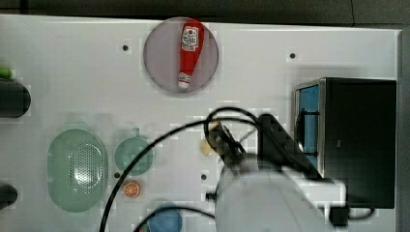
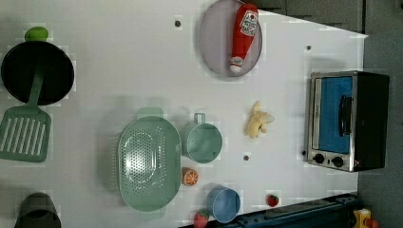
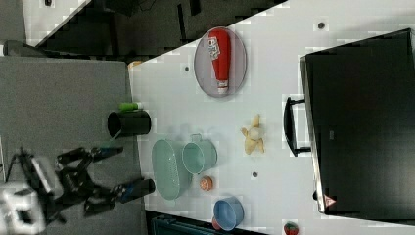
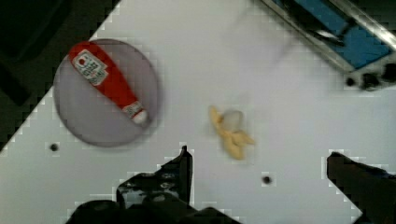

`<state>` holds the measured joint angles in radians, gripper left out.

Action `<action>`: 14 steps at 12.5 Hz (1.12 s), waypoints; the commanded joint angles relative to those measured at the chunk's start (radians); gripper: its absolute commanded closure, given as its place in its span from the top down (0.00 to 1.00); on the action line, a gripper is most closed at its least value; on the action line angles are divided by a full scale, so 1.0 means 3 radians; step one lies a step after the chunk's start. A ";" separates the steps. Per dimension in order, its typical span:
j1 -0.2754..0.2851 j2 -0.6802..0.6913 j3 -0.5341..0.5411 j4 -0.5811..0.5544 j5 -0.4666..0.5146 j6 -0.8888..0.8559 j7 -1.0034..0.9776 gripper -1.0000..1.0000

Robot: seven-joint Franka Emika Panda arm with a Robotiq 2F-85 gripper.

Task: Pick banana from table and place on oven.

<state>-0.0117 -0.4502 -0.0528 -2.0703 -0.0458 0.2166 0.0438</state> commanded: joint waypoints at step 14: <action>-0.0002 0.2182 0.0020 -0.1251 0.0012 0.2810 0.0019 1.00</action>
<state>-0.0091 0.2125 -0.0300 -2.4395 -0.0376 1.0312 0.0439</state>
